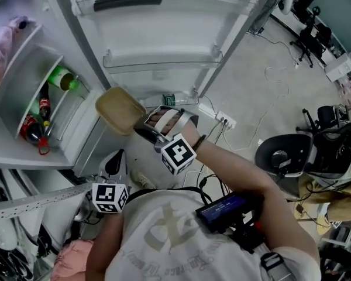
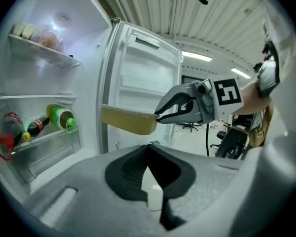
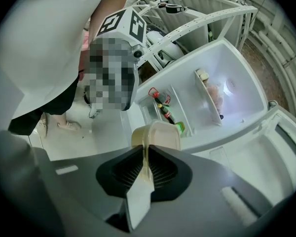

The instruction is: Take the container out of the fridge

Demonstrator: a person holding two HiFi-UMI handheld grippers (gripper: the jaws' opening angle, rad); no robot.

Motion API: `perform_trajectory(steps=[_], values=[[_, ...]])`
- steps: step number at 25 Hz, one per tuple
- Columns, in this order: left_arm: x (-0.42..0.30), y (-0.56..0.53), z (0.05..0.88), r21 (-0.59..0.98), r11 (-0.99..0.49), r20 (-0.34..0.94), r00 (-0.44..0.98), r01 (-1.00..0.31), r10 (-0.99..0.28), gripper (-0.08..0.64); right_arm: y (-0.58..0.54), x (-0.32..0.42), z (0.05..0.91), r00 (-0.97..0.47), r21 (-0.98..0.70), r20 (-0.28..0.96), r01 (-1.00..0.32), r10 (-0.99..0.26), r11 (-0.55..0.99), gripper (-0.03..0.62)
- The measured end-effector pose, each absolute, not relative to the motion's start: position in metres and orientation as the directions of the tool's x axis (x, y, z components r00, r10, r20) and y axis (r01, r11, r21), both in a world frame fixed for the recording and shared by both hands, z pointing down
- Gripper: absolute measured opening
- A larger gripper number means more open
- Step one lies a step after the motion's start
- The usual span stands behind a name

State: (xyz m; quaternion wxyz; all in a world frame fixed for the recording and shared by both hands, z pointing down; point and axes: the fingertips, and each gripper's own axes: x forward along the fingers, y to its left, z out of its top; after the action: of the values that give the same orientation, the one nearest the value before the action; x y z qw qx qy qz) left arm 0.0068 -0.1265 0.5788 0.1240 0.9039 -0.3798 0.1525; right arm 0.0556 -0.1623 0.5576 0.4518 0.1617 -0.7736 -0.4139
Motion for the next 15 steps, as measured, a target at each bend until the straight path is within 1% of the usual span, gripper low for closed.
perform_trajectory(steps=[11, 15], values=[[0.067, -0.093, 0.573, 0.104, -0.767, 0.372, 0.740, -0.633, -0.561, 0.002, -0.116, 0.129, 0.550, -0.453, 0.793, 0.551, 0.022, -0.701, 0.609, 0.046], [0.090, -0.086, 0.573, 0.106, -0.805, 0.372, 0.775, -0.583, -0.512, 0.002, -0.100, 0.157, 0.553, -0.410, 0.792, 0.544, -0.035, -0.732, 0.609, 0.046]])
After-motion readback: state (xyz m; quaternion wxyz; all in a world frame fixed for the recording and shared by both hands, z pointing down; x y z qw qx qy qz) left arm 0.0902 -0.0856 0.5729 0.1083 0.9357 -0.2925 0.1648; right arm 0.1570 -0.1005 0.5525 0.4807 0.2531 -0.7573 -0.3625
